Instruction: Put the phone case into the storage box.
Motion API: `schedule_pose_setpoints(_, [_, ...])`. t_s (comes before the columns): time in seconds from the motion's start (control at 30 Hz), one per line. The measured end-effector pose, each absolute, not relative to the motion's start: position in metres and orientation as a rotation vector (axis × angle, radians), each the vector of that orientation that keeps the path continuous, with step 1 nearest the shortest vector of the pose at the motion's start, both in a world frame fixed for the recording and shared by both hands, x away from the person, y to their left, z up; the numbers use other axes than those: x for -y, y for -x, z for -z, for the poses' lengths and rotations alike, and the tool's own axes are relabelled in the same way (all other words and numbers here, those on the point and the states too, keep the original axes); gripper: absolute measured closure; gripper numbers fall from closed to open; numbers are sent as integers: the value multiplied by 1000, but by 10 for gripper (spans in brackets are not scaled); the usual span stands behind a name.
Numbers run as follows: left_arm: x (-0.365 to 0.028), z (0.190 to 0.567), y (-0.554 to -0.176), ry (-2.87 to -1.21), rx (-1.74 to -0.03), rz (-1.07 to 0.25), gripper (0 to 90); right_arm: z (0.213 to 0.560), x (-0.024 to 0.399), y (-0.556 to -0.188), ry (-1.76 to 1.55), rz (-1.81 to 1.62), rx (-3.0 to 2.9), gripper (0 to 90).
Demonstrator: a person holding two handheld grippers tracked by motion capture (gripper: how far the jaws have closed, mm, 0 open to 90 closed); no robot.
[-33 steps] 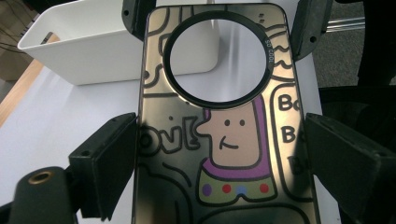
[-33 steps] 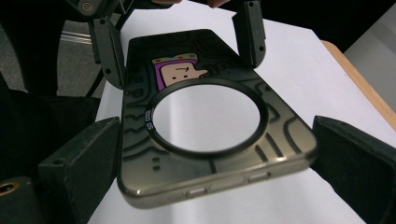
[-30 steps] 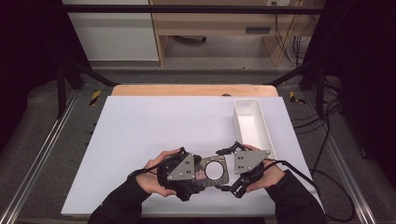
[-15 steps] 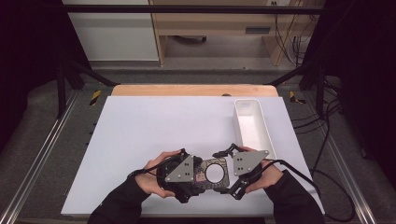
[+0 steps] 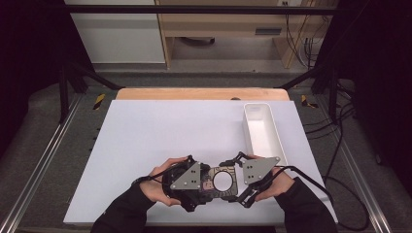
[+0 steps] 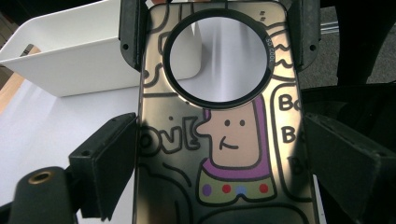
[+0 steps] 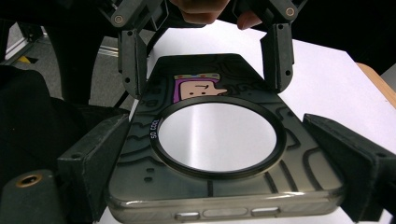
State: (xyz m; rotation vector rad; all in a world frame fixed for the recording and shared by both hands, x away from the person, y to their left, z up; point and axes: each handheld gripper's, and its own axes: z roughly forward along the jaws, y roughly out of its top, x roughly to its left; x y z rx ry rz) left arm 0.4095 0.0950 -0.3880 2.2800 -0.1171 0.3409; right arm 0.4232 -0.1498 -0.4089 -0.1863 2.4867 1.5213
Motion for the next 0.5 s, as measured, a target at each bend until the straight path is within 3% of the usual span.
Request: schedule_pose_setpoints(0.5, [-94, 389, -411, -2295, 104, -318, 113, 409, 150, -423, 187, -1529, -2489, 116])
